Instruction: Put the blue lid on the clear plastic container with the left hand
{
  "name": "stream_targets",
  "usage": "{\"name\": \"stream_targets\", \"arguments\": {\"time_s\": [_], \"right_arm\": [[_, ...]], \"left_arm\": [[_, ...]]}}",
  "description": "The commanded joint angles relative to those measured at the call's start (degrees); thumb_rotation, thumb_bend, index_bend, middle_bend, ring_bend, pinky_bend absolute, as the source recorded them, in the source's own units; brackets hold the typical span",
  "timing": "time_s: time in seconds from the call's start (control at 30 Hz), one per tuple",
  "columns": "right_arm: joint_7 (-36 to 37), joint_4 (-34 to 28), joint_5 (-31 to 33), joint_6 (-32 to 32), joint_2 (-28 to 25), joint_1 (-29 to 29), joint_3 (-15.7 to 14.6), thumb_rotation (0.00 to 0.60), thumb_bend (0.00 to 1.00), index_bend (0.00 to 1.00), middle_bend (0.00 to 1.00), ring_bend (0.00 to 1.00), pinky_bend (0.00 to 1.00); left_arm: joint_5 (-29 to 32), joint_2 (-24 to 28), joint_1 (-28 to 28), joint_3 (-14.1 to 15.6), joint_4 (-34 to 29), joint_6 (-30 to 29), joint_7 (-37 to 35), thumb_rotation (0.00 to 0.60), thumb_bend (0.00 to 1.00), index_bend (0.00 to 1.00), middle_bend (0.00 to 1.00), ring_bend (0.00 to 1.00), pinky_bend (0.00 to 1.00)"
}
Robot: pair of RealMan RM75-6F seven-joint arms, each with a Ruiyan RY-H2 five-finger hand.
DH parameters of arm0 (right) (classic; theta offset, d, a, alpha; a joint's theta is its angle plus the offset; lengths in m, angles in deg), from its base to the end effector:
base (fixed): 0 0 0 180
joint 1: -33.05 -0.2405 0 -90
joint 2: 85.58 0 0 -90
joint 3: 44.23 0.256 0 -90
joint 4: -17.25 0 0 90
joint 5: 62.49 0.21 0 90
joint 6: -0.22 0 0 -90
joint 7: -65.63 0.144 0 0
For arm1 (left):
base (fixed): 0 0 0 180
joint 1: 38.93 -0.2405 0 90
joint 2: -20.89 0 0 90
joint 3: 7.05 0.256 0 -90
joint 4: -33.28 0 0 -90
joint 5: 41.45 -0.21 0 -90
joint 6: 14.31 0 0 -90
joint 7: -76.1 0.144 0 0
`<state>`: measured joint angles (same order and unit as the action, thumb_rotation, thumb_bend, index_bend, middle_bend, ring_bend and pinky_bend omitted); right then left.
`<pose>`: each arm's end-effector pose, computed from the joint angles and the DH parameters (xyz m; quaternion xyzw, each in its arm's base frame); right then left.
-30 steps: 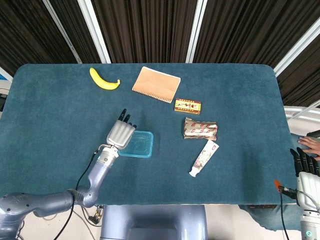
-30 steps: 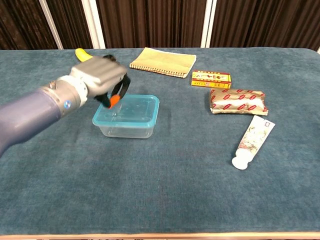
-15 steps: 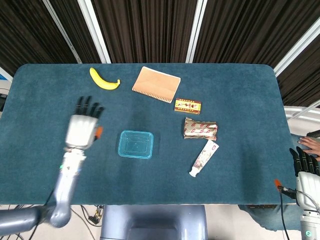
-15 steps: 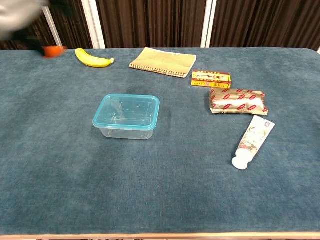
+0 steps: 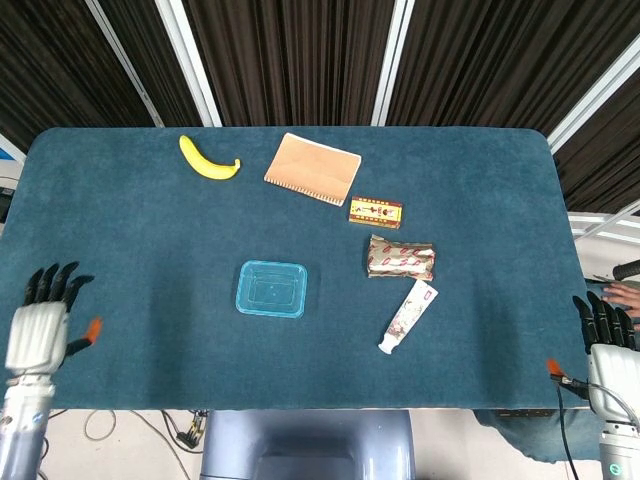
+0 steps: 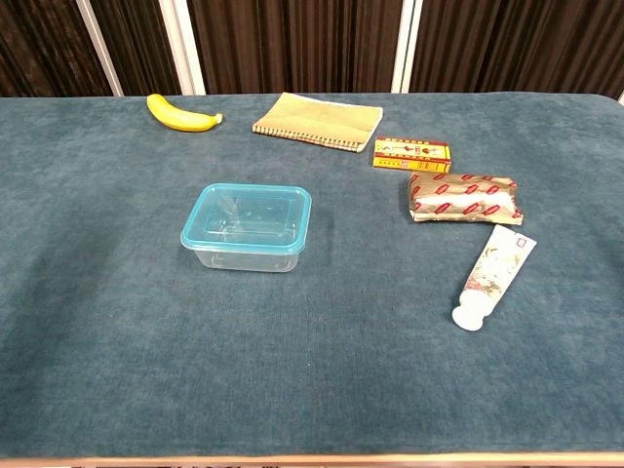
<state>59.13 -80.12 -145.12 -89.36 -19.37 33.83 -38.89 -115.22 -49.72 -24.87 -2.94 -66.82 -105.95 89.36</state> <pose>-0.3081 -0.1577 0.1595 0.5331 -0.3987 0.3837 0.6401 -0.2782 0.1963 0.1200 -0.5777 -0.4025 -0.3746 0.6033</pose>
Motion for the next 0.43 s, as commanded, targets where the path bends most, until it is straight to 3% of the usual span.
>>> {"name": "stream_targets", "arguments": {"time_s": [0.03,0.2,0.43], "right_arm": [[-0.3,0.1,-0.7,0.0,0.1,-0.1,-0.3,0.6,0.27,0.05,0.0,0.0,0.0],[-0.5,0.3,-1.0,0.2,0.3,-0.4,-0.3,0.6,0.27,0.05,0.0,0.0,0.0],[-0.7,0.1,-0.4,0.1,0.3,-0.3,-0.1,0.6,0.27,0.05,0.0,0.0,0.0]], "left_arm": [[-4.4,1.7,-2.4,1.5,2.1,-2.0,-4.2,0.6,0.31,0.22,0.07,0.0,0.01],[-7.2,1.6,-4.6,0.9,2.8,-4.8,-6.0,0.6,0.31,0.22,0.07,0.0,0.01],[-6.4,2.8,-5.6,-0.2,2.0,-3.2,-6.8,0.6,0.31,0.22,0.07,0.0,0.01]]}}
